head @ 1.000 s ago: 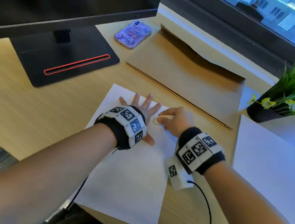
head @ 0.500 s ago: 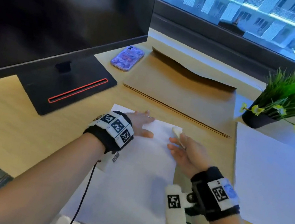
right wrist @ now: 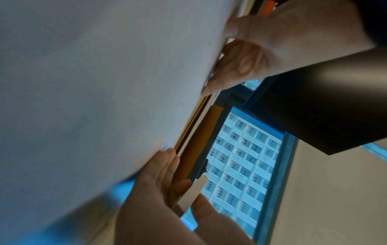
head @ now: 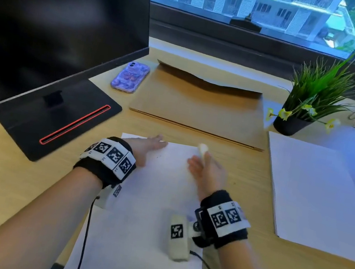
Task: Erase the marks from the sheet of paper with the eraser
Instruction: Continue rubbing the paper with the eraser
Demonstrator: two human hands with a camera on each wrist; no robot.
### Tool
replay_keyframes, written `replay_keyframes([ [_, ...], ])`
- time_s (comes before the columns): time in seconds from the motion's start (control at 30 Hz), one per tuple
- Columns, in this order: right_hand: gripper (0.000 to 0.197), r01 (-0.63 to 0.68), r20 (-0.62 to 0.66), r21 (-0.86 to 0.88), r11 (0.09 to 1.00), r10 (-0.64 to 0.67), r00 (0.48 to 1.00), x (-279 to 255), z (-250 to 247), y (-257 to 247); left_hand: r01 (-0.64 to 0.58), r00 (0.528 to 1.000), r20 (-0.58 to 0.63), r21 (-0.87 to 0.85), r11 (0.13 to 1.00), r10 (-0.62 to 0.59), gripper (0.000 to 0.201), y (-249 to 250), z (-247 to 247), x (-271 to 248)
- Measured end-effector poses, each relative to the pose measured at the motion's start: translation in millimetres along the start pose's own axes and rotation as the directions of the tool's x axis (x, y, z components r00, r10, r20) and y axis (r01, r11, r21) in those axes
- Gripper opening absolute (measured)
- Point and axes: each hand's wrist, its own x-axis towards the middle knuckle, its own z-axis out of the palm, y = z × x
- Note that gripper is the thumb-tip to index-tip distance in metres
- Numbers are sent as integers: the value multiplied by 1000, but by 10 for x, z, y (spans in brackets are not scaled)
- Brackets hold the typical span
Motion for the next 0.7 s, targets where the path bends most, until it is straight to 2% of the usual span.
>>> replay_keyframes([
  [0.03,36,77,-70,-32,997,-79,994,23,-31,-61,-1,1000,1,0,1000,1,87,-9,7,11],
  [0.07,35,112,-84,-53,992,-116,990,16,-38,-96,-7,1000,0,-5,1000,7,87,-16,7,25],
  [0.1,33,97,-28,-40,994,-99,995,-34,-12,-101,-11,1000,-4,-13,1000,11,85,-35,-2,33],
  [0.13,31,30,83,-17,999,-28,996,-106,40,-63,-16,1000,-6,-30,999,15,83,-66,-22,36],
  [0.17,30,-77,221,-38,996,84,972,-207,109,-5,-15,1000,-5,-52,999,15,82,-103,-46,44],
  [0.2,31,-183,349,-115,976,213,913,-301,180,75,-11,1000,1,-74,997,11,81,-138,-66,53],
  [0.23,31,-254,442,-230,939,333,833,-372,244,175,-14,1000,4,-93,996,14,81,-170,-83,56],
  [0.27,29,-281,497,-326,903,416,761,-418,301,278,-18,1000,10,-112,994,19,83,-191,-97,47],
  [0.3,27,-278,513,-385,880,455,728,-420,345,351,-19,1000,19,-129,991,22,86,-198,-107,29],
  [0.33,26,-269,511,-404,874,459,726,-385,385,380,-15,1000,21,-142,990,18,87,-197,-110,16],
  [0.37,26,-248,494,-386,889,426,757,-315,401,372,-13,1000,16,-157,988,16,86,-197,-108,3],
  [0.4,27,-227,456,-328,917,364,812,-209,398,333,-12,1000,10,-174,985,14,84,-186,-104,-9],
  [0.47,28,-139,287,-203,969,195,938,10,341,155,-7,1000,-5,-198,980,6,88,-171,-92,-25],
  [0.5,30,-71,176,-185,980,105,979,99,293,48,-4,1000,-7,-199,980,3,91,-164,-87,-31],
  [0.53,32,-3,68,-186,983,16,998,169,242,-43,4,1000,-3,-202,979,-5,93,-163,-78,-31],
  [0.6,36,89,-59,-179,980,-101,993,235,179,-158,14,1000,2,-222,975,-14,93,-190,-60,-11],
  [0.63,34,85,-46,-126,988,-91,995,208,181,-178,11,1000,3,-247,969,-10,93,-214,-53,-1],
  [0.7,27,-59,103,-1,998,59,993,99,259,-110,-17,1000,6,-312,950,19,94,-268,-43,35],
])
